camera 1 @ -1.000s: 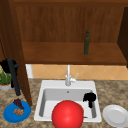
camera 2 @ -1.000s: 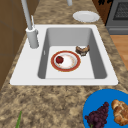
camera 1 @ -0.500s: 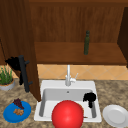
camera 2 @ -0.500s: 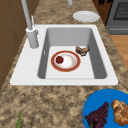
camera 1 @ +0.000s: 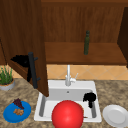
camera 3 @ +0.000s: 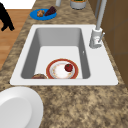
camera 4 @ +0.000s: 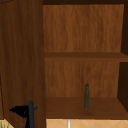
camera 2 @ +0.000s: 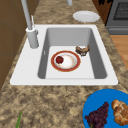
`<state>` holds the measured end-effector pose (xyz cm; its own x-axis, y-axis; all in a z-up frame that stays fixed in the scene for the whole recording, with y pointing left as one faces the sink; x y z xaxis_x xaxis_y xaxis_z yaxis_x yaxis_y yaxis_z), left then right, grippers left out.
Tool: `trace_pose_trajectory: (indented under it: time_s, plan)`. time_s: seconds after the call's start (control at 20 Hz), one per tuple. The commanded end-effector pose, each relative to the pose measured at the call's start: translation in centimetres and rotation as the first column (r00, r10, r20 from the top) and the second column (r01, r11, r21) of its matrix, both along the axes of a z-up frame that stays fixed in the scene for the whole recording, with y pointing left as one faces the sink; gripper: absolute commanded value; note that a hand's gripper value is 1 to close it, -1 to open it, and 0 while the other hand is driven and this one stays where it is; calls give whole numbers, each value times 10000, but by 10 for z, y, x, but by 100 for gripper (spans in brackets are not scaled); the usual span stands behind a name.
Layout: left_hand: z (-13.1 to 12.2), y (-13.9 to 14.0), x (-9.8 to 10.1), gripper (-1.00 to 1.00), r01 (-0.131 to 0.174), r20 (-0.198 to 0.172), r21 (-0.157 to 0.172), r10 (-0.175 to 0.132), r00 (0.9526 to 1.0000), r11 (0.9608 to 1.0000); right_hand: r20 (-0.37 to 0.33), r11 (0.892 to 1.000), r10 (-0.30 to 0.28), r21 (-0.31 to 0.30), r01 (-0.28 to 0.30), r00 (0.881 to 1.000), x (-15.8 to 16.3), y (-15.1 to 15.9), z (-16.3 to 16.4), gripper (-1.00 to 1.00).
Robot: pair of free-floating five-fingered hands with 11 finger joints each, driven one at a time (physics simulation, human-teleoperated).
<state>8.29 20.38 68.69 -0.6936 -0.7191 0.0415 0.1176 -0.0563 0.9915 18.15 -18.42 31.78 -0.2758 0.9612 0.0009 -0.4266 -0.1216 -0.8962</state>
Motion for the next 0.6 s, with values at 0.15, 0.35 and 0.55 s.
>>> trace_pose_trajectory:
  time_s: [0.15,0.35,0.55]
  plan:
    - [-8,-35,24,-100,-533,111,179,532,9985,9984,0,10000,0,0,0,10000,0,0,0,0]
    - [-13,-42,42,-100,-1049,79,272,1047,9945,9941,0,10000,0,0,0,10000,0,0,0,0]
    - [-20,-57,55,-100,-1373,321,412,1360,9902,9897,0,10000,0,0,0,10000,0,0,0,0]
